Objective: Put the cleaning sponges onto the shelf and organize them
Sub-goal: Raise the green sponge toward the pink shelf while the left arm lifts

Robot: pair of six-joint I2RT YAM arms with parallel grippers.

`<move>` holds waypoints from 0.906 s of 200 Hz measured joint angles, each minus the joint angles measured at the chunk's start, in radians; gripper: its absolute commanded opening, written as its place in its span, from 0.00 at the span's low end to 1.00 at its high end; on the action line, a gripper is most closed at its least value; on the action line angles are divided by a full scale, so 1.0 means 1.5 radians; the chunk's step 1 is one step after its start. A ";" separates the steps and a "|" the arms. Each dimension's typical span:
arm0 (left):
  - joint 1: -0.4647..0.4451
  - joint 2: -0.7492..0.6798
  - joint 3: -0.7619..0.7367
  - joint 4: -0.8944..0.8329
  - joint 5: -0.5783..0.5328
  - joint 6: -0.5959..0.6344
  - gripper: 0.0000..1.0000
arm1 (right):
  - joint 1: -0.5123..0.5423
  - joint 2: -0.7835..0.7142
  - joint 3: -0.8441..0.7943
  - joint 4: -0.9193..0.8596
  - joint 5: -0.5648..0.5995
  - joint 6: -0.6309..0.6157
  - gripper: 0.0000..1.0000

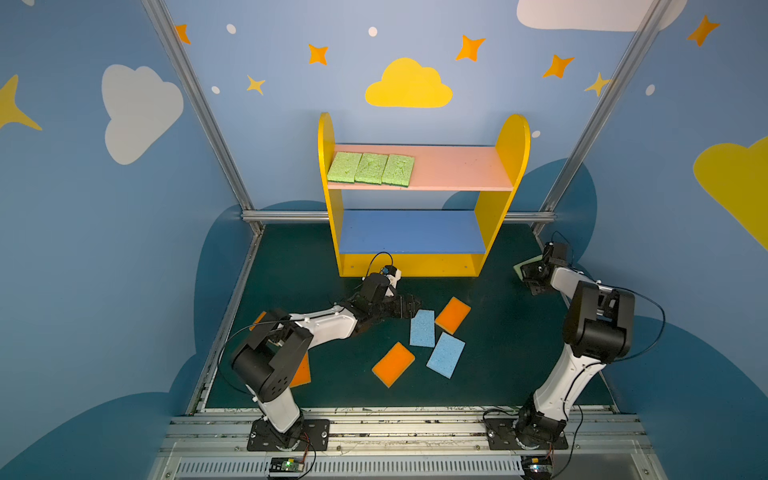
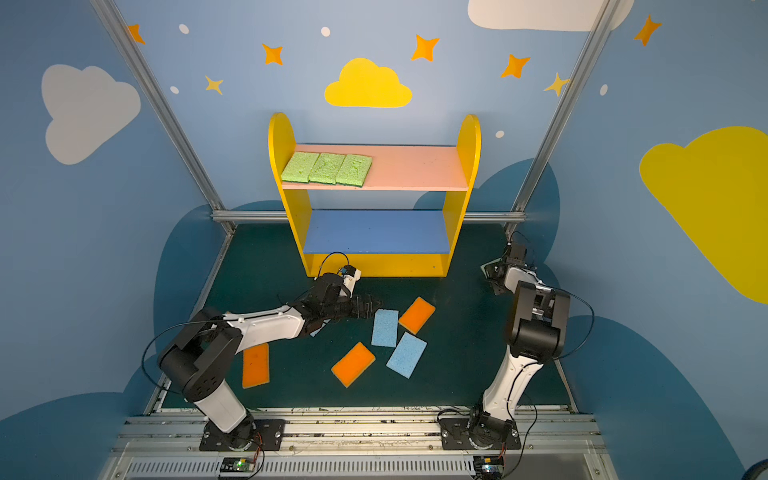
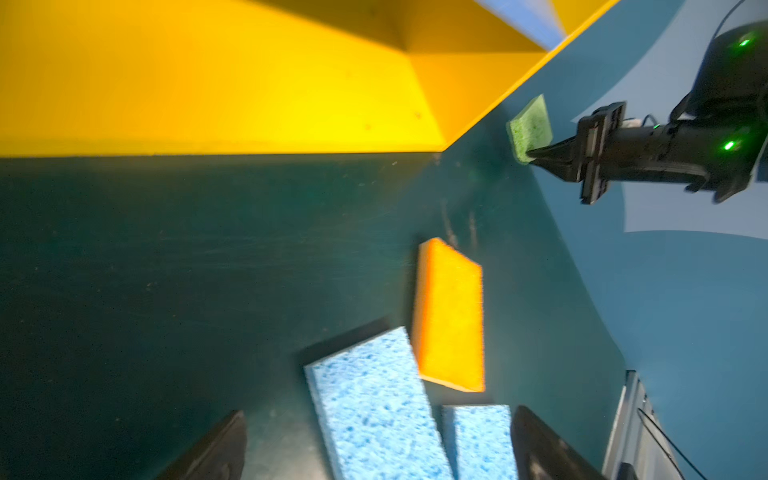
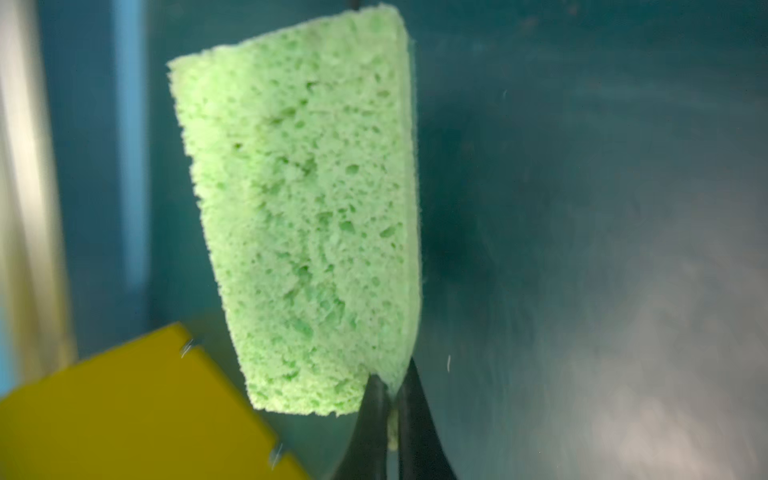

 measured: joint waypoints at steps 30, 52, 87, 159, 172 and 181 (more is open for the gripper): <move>-0.011 -0.060 -0.005 -0.046 0.002 0.004 0.97 | 0.000 -0.107 -0.100 0.043 -0.049 -0.013 0.00; -0.018 -0.101 -0.013 -0.079 0.004 0.008 0.97 | 0.000 -0.185 -0.177 0.070 -0.087 -0.021 0.00; -0.025 -0.194 -0.043 -0.144 -0.004 0.015 0.97 | 0.000 -0.325 -0.273 0.061 -0.149 -0.063 0.00; -0.026 -0.347 -0.046 -0.277 -0.028 0.030 1.00 | 0.050 -0.542 -0.251 -0.103 -0.275 -0.218 0.00; -0.026 -0.364 -0.039 -0.298 -0.035 0.033 1.00 | 0.079 -0.580 -0.247 -0.114 -0.282 -0.244 0.00; -0.025 -0.375 -0.033 -0.311 -0.038 0.036 1.00 | 0.103 -0.603 -0.241 -0.119 -0.283 -0.259 0.00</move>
